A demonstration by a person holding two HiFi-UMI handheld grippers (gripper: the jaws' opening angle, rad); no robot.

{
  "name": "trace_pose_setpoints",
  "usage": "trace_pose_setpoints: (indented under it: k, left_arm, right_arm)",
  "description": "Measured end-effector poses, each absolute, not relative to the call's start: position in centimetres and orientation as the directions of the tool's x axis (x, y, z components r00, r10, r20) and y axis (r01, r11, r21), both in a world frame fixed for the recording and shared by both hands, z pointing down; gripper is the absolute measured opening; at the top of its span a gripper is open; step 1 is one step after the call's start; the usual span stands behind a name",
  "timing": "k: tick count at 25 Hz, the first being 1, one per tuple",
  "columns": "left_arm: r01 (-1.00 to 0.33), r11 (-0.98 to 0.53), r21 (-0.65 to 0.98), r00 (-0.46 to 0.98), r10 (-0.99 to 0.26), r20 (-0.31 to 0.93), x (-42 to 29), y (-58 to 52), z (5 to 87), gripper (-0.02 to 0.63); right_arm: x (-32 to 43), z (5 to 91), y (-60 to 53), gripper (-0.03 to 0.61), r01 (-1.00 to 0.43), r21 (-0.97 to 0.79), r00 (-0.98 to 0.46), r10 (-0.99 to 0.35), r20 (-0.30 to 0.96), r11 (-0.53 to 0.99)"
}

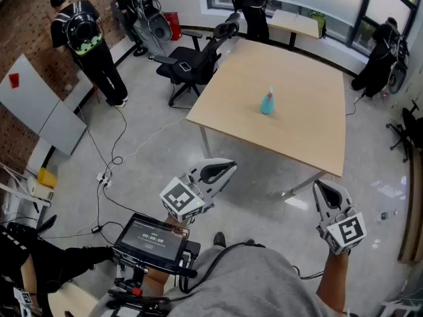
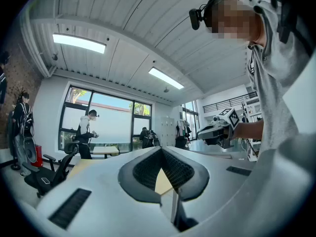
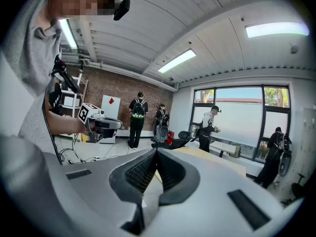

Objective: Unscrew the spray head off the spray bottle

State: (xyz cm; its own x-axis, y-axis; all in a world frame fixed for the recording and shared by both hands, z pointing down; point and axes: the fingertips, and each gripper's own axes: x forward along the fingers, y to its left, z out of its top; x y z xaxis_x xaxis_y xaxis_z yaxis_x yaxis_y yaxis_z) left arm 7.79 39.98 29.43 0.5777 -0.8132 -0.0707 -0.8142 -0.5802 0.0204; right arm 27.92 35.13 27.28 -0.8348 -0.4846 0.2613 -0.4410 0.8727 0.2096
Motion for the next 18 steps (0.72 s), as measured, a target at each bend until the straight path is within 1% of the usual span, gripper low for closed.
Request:
trace_pose_setpoints:
  k: [9,15,18]
  left_arm:
    - [-0.798,-0.603,0.016,0.602,-0.797,-0.044,8.2,39.8,30.6,0.003]
    - [-0.797,-0.604,0.029,0.602,-0.797,-0.055,6.6,39.8,31.0,0.003]
    - [-0.795,-0.605,0.039,0.603,-0.796,-0.056,6.4,40.0,31.6,0.003]
  right_arm:
    - [27.6,27.5,34.7,0.005,-0.444,0.214,-0.829,-0.49,0.271,0.87]
    - [26.7,28.3,34.7,0.005,-0.468,0.202,-0.808,-0.509,0.296,0.861]
    - [26.4,28.5,34.6,0.005,-0.473,0.208,-0.809,-0.515,0.283,0.856]
